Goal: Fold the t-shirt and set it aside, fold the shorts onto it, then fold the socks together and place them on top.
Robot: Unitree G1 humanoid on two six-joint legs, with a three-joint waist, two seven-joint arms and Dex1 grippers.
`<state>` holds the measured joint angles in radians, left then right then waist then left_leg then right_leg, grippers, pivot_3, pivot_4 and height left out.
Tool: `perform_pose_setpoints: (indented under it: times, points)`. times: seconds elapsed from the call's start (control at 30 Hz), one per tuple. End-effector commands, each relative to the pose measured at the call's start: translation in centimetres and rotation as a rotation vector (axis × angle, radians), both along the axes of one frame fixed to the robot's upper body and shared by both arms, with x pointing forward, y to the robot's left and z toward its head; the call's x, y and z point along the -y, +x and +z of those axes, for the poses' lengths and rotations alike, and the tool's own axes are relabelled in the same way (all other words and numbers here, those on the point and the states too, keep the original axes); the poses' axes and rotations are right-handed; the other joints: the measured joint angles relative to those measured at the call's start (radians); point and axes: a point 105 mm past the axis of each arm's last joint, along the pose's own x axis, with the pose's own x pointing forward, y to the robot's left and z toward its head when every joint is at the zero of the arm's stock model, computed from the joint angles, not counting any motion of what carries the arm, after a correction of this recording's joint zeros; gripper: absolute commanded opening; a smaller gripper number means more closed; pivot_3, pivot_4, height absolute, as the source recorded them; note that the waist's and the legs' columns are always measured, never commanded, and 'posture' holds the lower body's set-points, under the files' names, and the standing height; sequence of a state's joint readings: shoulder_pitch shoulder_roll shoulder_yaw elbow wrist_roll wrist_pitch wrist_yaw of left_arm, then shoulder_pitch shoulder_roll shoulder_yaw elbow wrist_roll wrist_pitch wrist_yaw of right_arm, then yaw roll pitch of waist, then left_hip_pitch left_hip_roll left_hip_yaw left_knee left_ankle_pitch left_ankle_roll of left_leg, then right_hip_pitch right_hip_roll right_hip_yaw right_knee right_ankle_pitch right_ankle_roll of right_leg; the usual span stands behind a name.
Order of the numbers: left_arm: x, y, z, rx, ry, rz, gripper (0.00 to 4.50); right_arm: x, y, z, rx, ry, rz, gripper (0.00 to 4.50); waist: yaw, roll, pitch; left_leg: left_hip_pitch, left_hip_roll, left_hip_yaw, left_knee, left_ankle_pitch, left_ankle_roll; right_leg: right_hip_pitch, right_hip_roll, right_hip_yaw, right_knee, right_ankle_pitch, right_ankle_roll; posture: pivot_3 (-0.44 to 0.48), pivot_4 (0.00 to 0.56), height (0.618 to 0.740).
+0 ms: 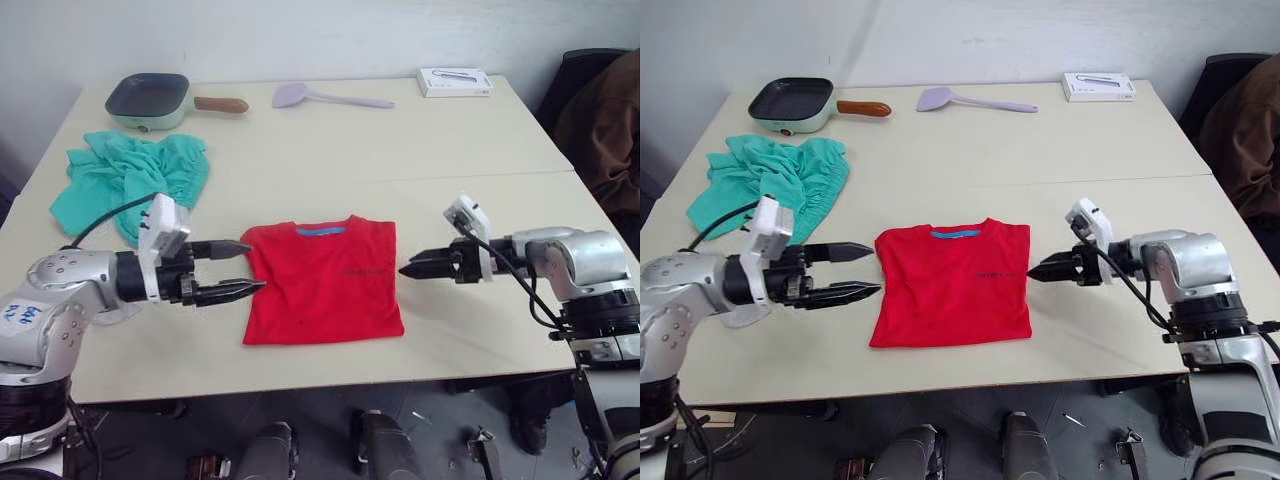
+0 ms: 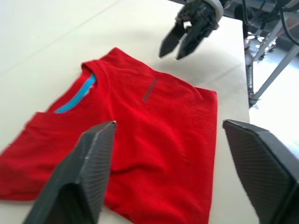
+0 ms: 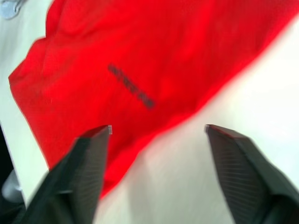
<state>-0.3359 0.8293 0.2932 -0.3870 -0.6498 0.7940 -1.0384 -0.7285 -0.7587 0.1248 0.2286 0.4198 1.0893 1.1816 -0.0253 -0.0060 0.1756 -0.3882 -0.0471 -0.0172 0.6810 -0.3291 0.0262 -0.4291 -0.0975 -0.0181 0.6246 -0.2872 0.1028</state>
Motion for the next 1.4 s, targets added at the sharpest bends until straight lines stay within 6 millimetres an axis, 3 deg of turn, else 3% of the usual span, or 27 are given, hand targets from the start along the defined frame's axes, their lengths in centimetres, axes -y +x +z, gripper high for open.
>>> perform_pose_setpoints:
  times: [0.03,0.13,0.43,0.57,0.67,0.9,1.03,1.27,1.4]
  points:
    - [0.3,-0.8,1.7,0.053,-0.051,-0.031,4.50,-1.0,-0.3,-0.4,0.006,0.000,0.030,4.44,-0.001,0.000,0.000,0.000,0.000,0.000,0.000,0.000,0.000,0.000,0.000,0.000,0.000,0.000,0.000,0.000,0.150,0.740]
    - [0.6,-1.1,1.8,0.026,-0.069,-0.064,4.50,-2.4,-0.6,-1.7,-0.068,0.031,0.034,4.44,-0.002,0.000,0.000,0.001,0.000,0.000,0.001,0.000,0.000,0.001,0.000,0.000,0.000,0.000,0.000,0.000,0.150,0.740]
    - [1.5,-1.3,2.6,0.032,-0.077,-0.101,4.50,-7.7,-1.0,-2.6,-0.221,0.164,0.076,4.44,-0.006,0.000,0.000,0.002,0.002,0.001,0.000,0.000,-0.001,0.001,0.002,0.001,0.003,0.000,0.000,0.000,0.150,0.740]
    - [1.8,-1.4,2.6,0.041,-0.059,-0.112,4.50,-8.6,-1.0,-2.9,-0.239,0.166,0.073,4.44,-0.006,0.000,0.000,0.002,0.002,0.001,0.000,0.000,-0.002,0.001,0.002,0.001,0.003,0.000,0.000,0.000,0.150,0.740]
    - [1.9,-1.4,2.4,0.042,-0.055,-0.113,4.50,-8.7,-0.8,-3.3,-0.246,0.174,0.045,3.87,-0.006,0.000,0.000,0.002,0.002,0.001,0.000,0.000,-0.002,0.001,0.002,0.001,0.003,0.000,0.000,0.000,0.150,0.740]
    - [2.3,-1.2,2.1,0.045,-0.042,-0.127,4.50,-8.6,-0.2,-2.9,-0.214,0.181,0.014,1.42,-0.003,0.000,0.000,0.002,0.002,0.001,0.000,0.000,-0.002,0.001,0.002,0.001,0.003,0.000,0.000,0.000,0.150,0.740]
    - [2.8,-1.2,2.2,0.048,-0.052,-0.146,4.50,-6.5,0.6,-2.6,-0.176,0.156,-0.051,0.05,-0.002,-0.001,-0.001,0.002,0.002,0.001,0.000,0.000,-0.001,0.001,0.002,0.000,0.003,0.000,0.000,0.000,0.150,0.740]
    - [3.7,-1.2,2.6,0.042,-0.099,-0.190,4.50,-0.2,1.3,-1.6,-0.081,0.058,-0.197,0.02,0.026,-0.001,0.000,0.001,-0.001,0.000,0.001,-0.001,0.001,0.001,0.000,0.000,0.001,0.000,0.000,0.000,0.150,0.740]
    - [4.8,-1.8,3.2,0.035,-0.130,-0.264,4.50,5.7,0.8,0.0,-0.012,-0.035,-0.275,0.02,0.037,0.000,0.000,-0.001,-0.002,0.000,0.001,-0.002,0.002,0.001,-0.001,0.000,0.001,0.000,0.000,0.000,0.150,0.740]
